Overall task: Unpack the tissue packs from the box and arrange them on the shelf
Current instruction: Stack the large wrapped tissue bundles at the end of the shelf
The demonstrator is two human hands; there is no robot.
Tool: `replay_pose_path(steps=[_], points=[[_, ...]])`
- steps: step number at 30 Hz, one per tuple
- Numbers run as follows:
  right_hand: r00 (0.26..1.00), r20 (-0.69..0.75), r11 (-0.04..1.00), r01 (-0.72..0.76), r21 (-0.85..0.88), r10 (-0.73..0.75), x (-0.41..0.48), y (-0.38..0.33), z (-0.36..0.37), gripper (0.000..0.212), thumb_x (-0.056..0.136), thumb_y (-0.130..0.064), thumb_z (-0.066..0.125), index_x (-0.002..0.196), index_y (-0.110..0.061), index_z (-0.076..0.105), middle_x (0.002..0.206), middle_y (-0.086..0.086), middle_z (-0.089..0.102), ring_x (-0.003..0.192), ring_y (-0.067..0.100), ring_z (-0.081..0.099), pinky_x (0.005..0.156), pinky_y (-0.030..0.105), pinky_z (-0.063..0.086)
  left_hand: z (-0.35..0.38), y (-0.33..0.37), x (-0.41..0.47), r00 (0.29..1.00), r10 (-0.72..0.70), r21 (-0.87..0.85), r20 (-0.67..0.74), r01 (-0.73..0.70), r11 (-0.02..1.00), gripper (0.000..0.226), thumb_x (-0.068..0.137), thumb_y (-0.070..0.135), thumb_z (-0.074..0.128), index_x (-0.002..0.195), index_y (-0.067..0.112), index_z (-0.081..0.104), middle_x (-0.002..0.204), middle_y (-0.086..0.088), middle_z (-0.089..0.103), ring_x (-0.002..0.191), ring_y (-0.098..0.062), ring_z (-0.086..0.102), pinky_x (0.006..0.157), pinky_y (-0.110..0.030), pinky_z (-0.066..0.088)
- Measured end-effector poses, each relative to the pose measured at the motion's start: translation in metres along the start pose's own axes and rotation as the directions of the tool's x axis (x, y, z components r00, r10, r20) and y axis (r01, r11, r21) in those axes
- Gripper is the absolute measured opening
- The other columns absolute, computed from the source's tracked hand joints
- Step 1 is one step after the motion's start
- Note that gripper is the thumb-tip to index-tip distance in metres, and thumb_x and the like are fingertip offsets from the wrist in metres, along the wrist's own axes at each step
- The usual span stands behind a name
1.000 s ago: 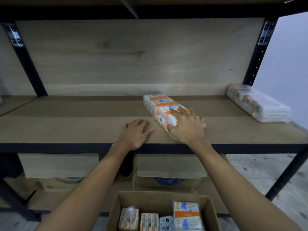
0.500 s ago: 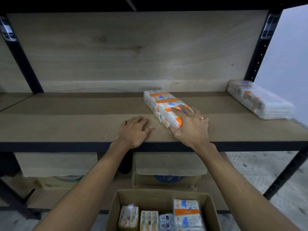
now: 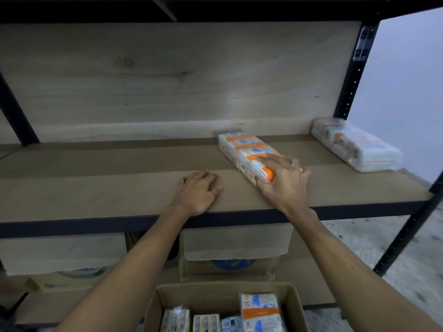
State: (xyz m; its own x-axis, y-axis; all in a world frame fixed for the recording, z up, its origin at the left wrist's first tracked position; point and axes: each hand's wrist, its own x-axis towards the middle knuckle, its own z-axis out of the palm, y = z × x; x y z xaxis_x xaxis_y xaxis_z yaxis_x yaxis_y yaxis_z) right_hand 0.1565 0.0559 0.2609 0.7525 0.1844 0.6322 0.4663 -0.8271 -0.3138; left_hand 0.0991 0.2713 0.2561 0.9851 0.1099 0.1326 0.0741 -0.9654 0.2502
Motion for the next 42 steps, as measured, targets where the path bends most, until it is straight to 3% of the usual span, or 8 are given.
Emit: replay_pose_path(steps=[12,16,23,32,42], points=[[0.982,-0.183,0.999,-0.042,0.014,0.044,0.025,0.070,-0.053,0.047,0.075,-0.058,0.059,0.115,-0.036,0.065,0.129,-0.011,0.061,0.122,0.023,0.048,0.090,0.051,0.038,0.017,0.082,0.040,0.990,0.129,-0.057,0.063,-0.125,0.990,0.055,0.097,0.054,0.034,0.147,0.030,0.033,0.159,0.001,0.021,0.146,-0.020,0.015,0.118,-0.045,0.007],[0.981,-0.183,0.997,-0.070,-0.034,0.062,0.040,0.104,-0.073,0.044,0.076,-0.052,0.068,0.118,-0.039,0.063,0.130,-0.011,0.060,0.123,0.024,0.046,0.091,0.050,0.034,0.021,0.111,0.055,0.987,0.140,-0.067,0.084,-0.134,0.989,0.057,0.098,0.056,0.031,0.148,0.028,0.033,0.158,-0.003,0.023,0.145,-0.022,0.017,0.119,-0.046,0.006],[0.969,-0.231,0.991,-0.110,-0.073,0.090,0.067,0.162,-0.101,0.048,0.072,-0.054,0.058,0.116,-0.035,0.065,0.128,-0.007,0.062,0.120,0.027,0.047,0.089,0.049,0.032,0.040,0.154,0.082,0.983,0.166,-0.095,0.078,-0.158,0.983,0.058,0.098,0.056,0.029,0.149,0.029,0.029,0.159,-0.004,0.020,0.146,-0.023,0.016,0.118,-0.047,0.007],[0.973,-0.198,0.987,-0.139,-0.077,0.122,0.092,0.225,-0.104,0.041,0.077,-0.043,0.067,0.116,-0.031,0.064,0.124,-0.006,0.063,0.120,0.025,0.046,0.088,0.045,0.030,0.060,0.154,0.096,0.982,0.186,-0.034,0.041,-0.185,0.982,0.057,0.096,0.058,0.030,0.147,0.032,0.033,0.158,0.001,0.024,0.145,-0.019,0.019,0.117,-0.047,0.013],[0.978,-0.106,0.968,-0.195,-0.155,0.180,0.115,0.245,-0.091,0.057,0.073,-0.050,0.066,0.127,-0.037,0.056,0.137,-0.008,0.053,0.132,0.024,0.037,0.095,0.049,0.029,0.061,0.155,0.098,0.983,0.181,-0.041,0.016,-0.180,0.983,0.055,0.095,0.059,0.032,0.145,0.036,0.034,0.157,0.005,0.025,0.145,-0.016,0.019,0.117,-0.045,0.013]])
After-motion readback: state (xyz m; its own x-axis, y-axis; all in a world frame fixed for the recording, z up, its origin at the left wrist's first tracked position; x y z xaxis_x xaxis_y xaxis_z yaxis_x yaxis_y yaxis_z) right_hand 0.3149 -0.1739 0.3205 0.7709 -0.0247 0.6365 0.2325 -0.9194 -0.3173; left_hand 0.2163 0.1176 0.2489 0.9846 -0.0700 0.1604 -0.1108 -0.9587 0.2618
